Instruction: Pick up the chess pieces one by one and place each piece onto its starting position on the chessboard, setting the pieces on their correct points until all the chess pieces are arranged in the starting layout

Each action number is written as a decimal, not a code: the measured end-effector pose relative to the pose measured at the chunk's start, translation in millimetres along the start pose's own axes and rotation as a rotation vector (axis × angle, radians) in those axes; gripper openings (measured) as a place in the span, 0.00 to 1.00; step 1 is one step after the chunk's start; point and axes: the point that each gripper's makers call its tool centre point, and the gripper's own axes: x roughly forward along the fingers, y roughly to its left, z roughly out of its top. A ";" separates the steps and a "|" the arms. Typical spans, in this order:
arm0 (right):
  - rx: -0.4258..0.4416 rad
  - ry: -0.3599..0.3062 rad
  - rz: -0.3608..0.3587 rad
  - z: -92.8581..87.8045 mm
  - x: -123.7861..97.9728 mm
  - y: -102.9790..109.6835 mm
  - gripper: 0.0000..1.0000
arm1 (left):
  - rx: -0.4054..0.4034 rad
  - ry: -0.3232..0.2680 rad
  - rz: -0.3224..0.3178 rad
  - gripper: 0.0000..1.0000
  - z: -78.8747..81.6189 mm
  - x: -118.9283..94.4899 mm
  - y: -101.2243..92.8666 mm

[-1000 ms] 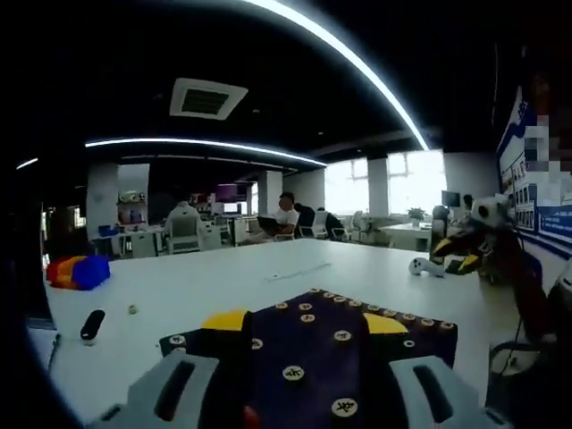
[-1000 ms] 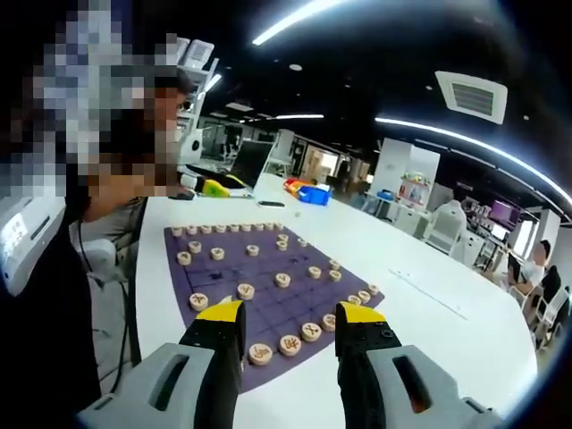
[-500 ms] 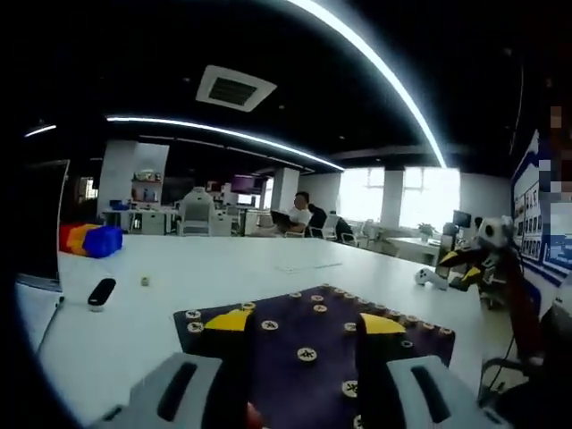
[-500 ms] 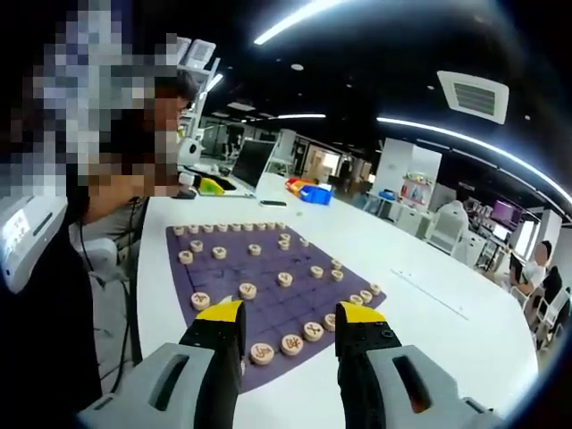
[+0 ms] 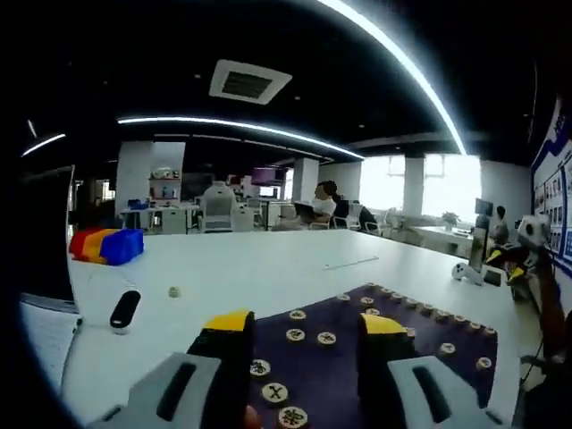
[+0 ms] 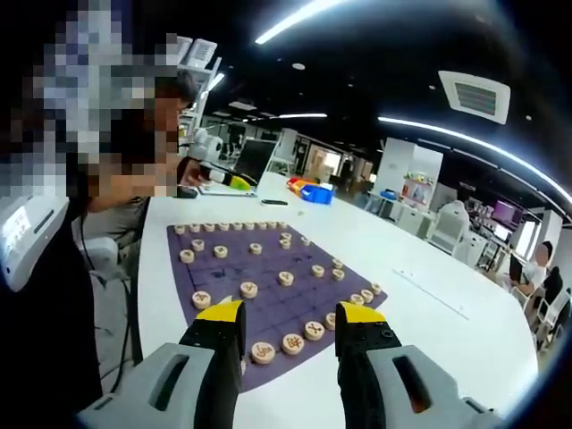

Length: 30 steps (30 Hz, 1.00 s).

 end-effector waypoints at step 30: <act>0.028 0.040 -0.018 -15.8 21.5 -8.3 0.40 | -0.107 0.099 0.433 0.31 -59.7 166.2 219.7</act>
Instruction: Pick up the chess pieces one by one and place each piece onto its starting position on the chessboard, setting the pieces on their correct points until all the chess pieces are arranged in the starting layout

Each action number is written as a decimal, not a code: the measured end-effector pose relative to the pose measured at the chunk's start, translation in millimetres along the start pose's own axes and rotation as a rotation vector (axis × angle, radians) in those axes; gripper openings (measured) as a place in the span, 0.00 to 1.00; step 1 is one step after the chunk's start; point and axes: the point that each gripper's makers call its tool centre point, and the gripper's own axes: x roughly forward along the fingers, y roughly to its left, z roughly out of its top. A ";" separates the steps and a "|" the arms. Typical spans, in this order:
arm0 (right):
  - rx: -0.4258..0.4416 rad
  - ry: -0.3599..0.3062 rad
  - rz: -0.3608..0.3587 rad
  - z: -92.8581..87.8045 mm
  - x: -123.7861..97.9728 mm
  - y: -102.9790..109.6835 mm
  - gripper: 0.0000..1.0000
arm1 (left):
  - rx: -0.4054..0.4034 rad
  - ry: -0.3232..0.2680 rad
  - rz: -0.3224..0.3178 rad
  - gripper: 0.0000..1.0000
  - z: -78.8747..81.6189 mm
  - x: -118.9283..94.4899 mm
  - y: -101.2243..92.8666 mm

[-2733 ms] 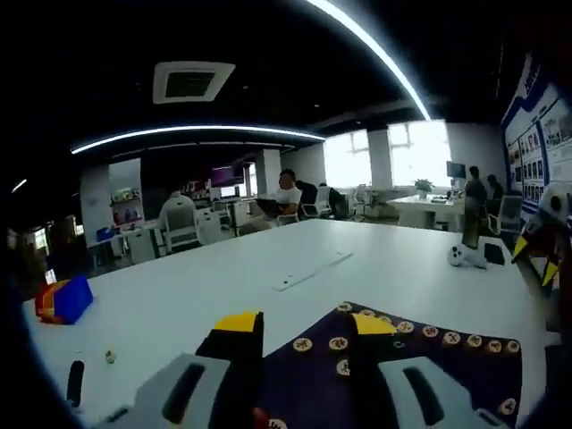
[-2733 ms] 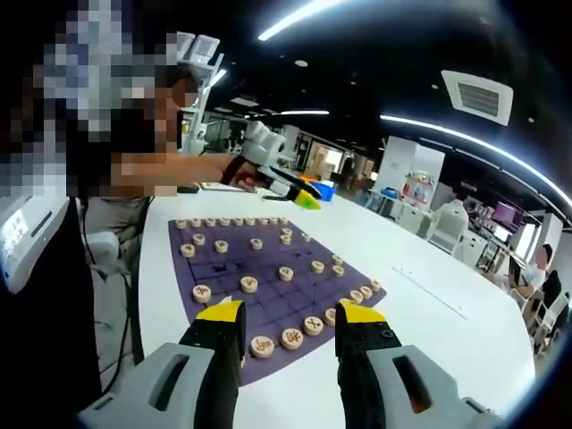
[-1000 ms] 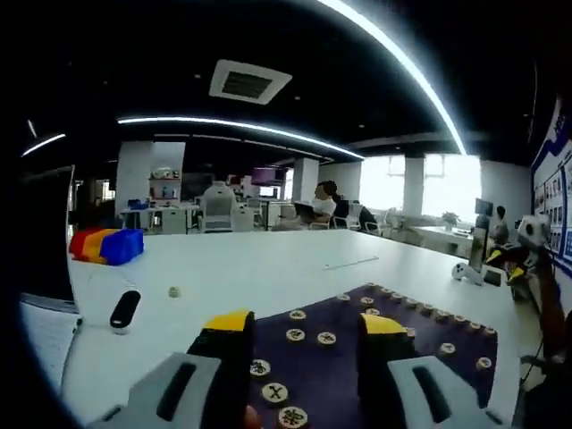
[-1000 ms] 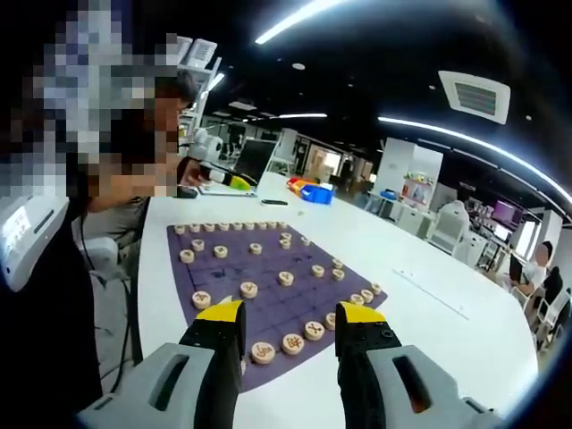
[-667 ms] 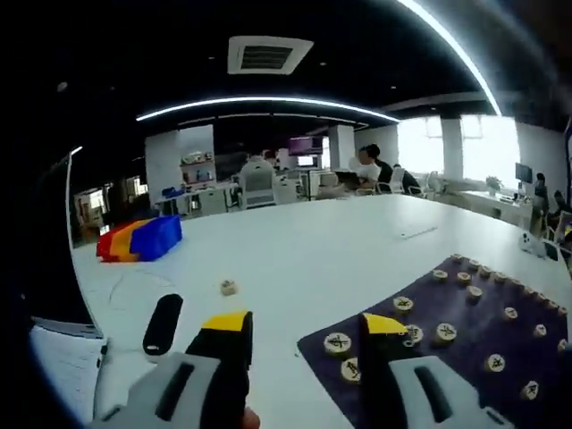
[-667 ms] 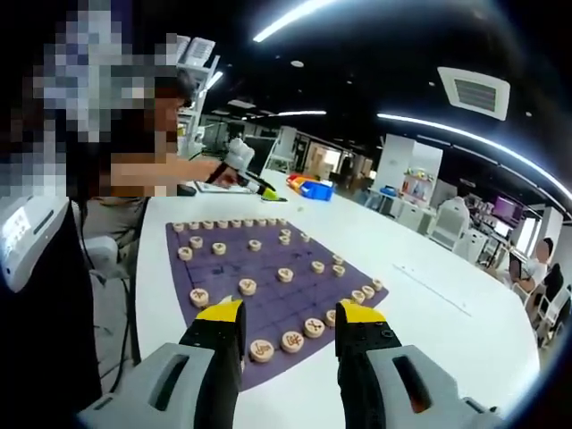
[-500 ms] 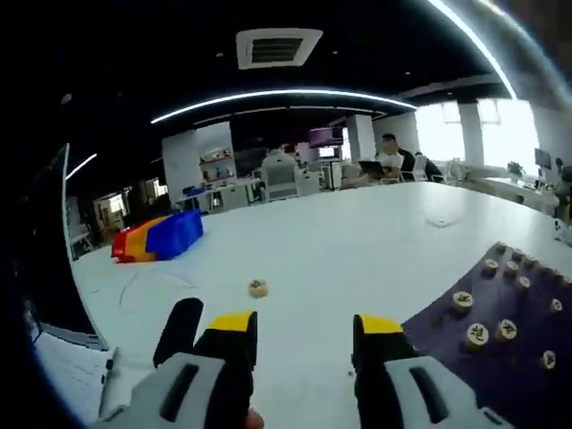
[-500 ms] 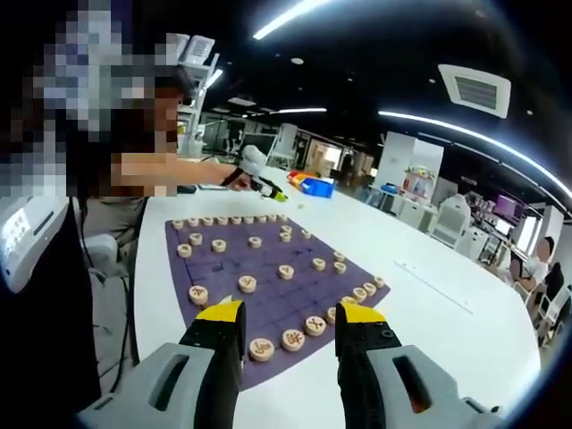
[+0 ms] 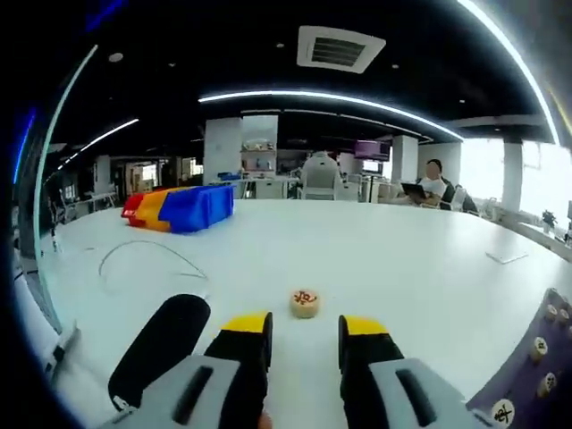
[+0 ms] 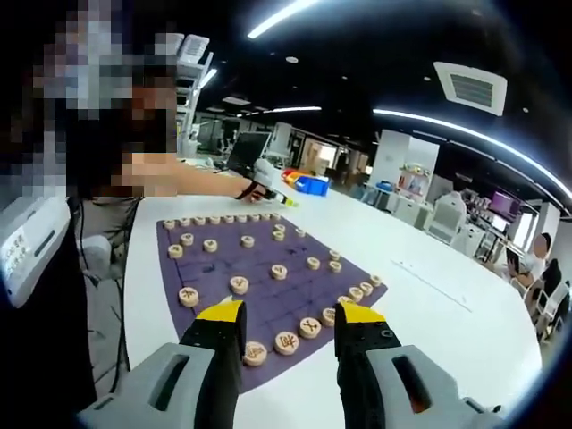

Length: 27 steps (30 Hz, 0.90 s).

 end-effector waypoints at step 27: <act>0.015 -0.004 -0.031 -1.9 -3.6 -6.6 0.40 | -0.041 -0.086 -0.021 0.20 48.4 -11.6 -26.8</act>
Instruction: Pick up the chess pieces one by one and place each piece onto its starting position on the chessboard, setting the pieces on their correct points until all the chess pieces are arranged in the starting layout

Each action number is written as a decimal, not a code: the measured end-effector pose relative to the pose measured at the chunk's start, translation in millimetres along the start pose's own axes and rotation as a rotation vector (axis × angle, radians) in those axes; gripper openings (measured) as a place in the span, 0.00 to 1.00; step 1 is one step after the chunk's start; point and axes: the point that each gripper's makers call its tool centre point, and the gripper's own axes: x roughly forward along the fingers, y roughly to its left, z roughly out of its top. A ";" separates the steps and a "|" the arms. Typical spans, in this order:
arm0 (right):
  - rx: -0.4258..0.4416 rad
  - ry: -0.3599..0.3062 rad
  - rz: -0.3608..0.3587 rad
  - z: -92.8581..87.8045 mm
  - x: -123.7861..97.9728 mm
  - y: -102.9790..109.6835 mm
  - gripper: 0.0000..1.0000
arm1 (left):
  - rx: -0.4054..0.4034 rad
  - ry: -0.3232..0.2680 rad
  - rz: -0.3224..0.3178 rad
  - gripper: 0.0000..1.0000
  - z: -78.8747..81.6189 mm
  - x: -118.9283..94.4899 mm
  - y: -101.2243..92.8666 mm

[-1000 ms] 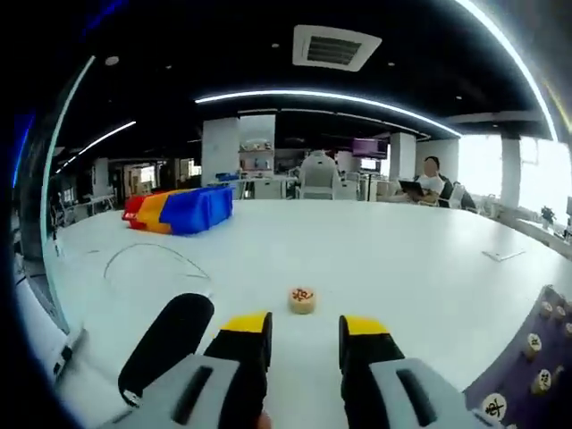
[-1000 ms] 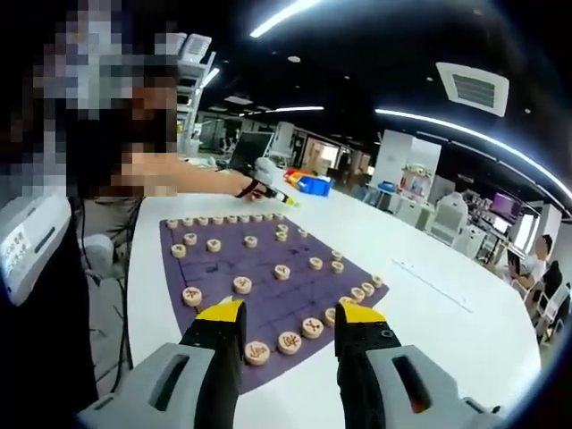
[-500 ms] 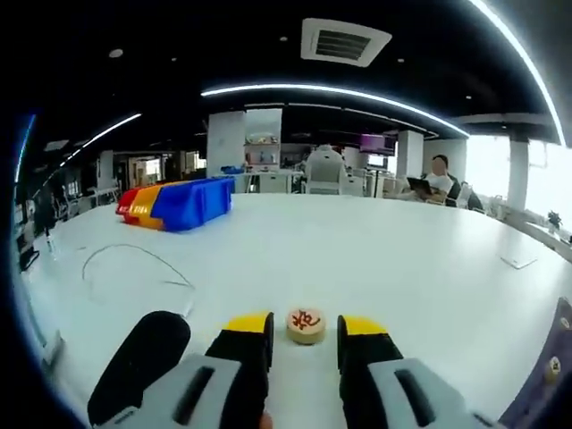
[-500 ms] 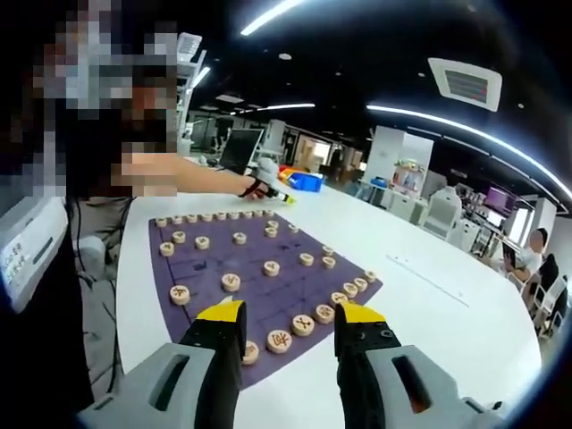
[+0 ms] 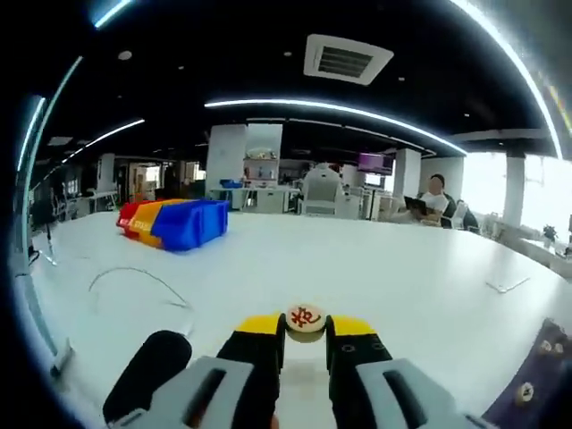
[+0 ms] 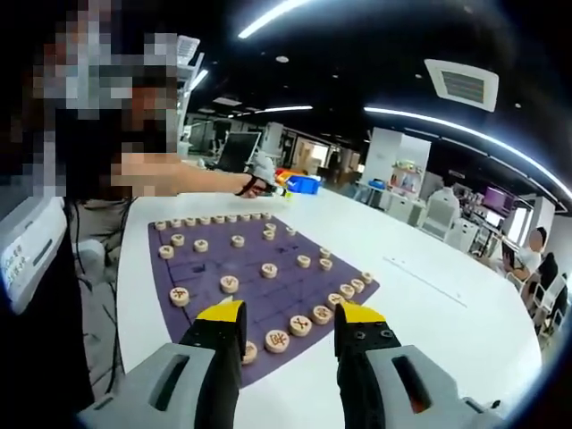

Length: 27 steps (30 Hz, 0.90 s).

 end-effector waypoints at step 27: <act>-0.016 -0.006 0.034 3.1 -9.3 6.7 0.41 | 0.130 0.127 -0.801 0.20 -66.4 -236.6 -326.5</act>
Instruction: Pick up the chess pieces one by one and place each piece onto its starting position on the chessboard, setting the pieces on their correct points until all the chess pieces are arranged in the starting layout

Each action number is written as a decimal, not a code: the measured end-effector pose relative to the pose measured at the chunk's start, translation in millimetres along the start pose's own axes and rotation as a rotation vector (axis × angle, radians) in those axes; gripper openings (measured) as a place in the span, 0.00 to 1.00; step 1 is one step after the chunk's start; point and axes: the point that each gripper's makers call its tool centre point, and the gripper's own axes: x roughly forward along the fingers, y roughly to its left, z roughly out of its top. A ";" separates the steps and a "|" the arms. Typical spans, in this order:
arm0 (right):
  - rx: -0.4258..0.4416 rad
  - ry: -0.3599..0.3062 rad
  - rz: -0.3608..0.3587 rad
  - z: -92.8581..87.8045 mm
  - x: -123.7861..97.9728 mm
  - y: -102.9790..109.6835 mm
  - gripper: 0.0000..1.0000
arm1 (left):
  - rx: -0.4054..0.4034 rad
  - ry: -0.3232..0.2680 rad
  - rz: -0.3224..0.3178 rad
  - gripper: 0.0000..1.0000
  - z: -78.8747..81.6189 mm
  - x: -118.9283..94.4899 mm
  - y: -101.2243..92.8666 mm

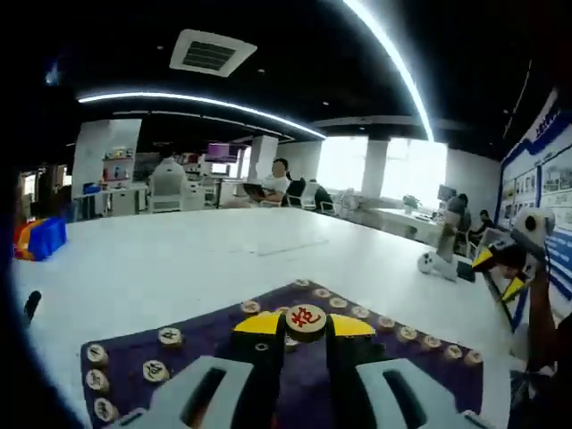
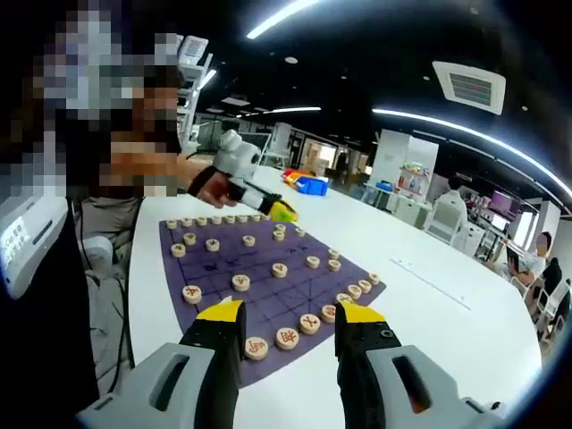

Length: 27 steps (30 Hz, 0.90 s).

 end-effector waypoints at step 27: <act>-0.020 0.021 0.036 -5.5 -1.4 6.8 0.41 | 0.218 0.265 -0.276 0.21 -96.3 -3.0 -121.2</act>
